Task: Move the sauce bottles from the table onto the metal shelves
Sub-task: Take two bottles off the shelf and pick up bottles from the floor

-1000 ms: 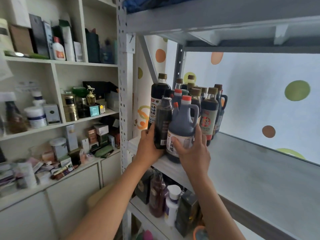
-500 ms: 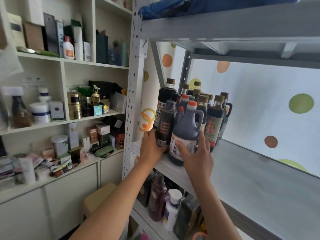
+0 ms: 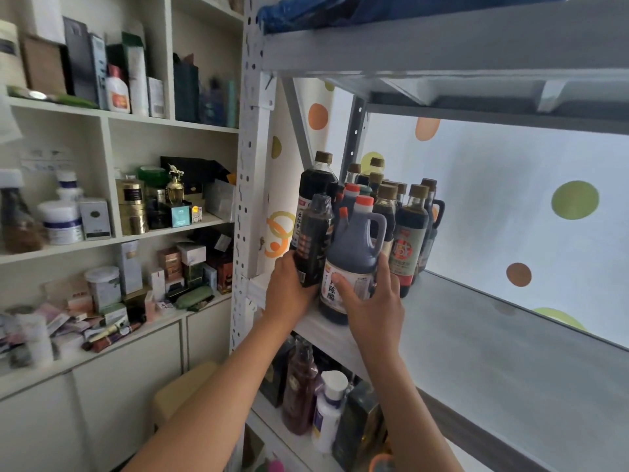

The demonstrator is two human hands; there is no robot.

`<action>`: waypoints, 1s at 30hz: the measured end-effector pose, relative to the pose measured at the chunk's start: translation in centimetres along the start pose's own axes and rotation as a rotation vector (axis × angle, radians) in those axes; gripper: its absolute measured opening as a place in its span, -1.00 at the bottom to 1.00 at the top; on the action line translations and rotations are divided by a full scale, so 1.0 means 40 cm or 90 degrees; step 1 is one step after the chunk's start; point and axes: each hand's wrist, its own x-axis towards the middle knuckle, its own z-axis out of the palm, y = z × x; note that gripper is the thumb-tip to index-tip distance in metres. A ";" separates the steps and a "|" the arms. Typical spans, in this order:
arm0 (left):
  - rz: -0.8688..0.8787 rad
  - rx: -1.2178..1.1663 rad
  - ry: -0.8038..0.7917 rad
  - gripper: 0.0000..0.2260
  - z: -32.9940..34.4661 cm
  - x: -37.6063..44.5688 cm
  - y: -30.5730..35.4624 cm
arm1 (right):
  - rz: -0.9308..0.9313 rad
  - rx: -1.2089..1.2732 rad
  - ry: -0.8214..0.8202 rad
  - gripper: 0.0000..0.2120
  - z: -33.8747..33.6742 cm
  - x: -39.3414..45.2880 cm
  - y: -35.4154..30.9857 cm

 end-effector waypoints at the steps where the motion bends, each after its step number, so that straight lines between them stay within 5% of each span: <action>1: -0.002 -0.002 0.005 -0.43 -0.003 -0.004 0.006 | 0.002 -0.002 -0.002 -0.12 -0.001 0.000 0.000; 21: -0.057 -0.057 -0.189 -0.42 -0.075 -0.055 0.031 | 0.061 0.129 -0.078 0.02 -0.057 -0.024 0.008; 30: 0.009 -0.105 -0.259 -0.45 0.024 -0.173 0.104 | 0.097 0.044 -0.005 -0.09 -0.243 -0.079 0.074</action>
